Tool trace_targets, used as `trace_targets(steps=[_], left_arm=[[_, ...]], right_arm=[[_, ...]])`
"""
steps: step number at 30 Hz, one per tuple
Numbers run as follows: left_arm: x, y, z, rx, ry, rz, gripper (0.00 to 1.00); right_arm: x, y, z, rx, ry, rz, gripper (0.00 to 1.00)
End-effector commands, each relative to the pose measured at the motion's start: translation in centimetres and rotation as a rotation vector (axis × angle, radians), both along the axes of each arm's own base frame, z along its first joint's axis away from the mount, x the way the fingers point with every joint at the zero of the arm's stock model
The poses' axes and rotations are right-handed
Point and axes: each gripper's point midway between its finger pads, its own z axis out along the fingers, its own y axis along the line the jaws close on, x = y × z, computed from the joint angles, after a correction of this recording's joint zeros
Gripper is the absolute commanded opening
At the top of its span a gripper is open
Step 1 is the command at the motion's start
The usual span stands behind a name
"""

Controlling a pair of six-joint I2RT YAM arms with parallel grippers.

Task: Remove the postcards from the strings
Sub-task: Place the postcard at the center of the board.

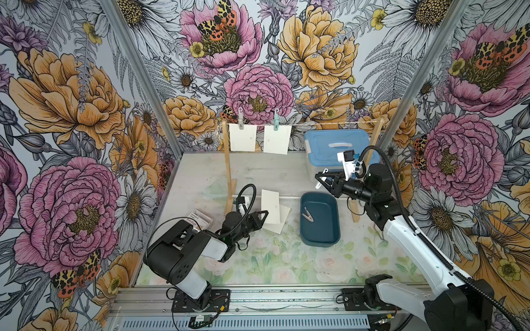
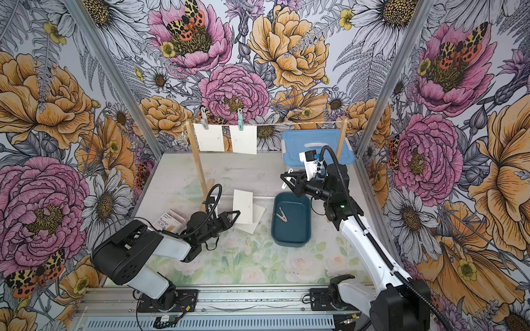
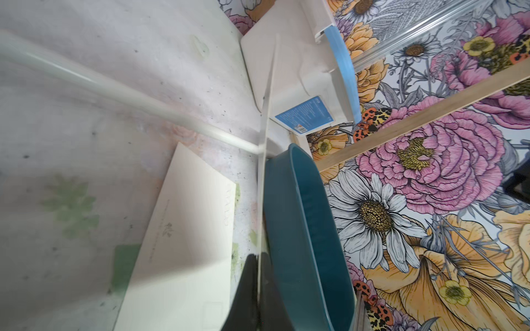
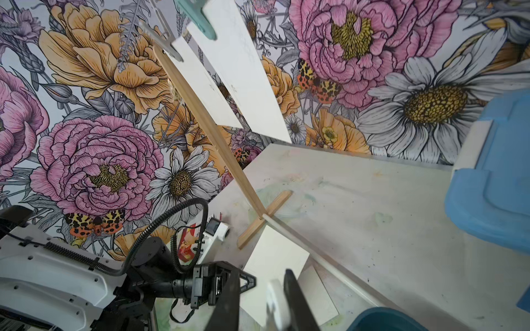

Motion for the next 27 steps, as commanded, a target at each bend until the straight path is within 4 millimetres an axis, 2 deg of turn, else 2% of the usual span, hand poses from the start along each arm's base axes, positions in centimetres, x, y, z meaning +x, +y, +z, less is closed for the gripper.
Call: trace_targets(steps=[1,8,12,14,18,20,27], left_arm=[[0.0,2.0,-1.9,0.072,0.055,0.070,0.00],[-0.1,4.0,-3.8,0.153,0.135,0.130,0.02],[-0.4,5.1,-4.2,0.210,0.159,0.168,0.21],[-0.6,5.5,-4.1,0.235,0.161,0.178,0.34],[-1.1,6.5,-4.1,0.278,0.176,0.199,0.50],[-1.4,7.1,-4.1,0.307,0.186,0.213,0.55],[-2.6,8.3,-3.8,0.375,0.210,0.229,0.61]], right_arm=[[-0.4,0.0,0.4,0.015,-0.031,-0.010,0.09],[-0.5,0.2,-1.6,0.012,0.011,-0.014,0.09],[-0.7,0.6,-3.1,0.015,0.040,-0.006,0.09],[-0.7,0.7,-3.6,0.015,0.048,-0.008,0.09],[-0.6,1.0,-4.7,0.011,0.068,-0.011,0.09],[-0.6,1.1,-5.3,0.007,0.077,-0.012,0.09],[-0.3,1.0,-8.2,-0.013,0.132,-0.033,0.09]])
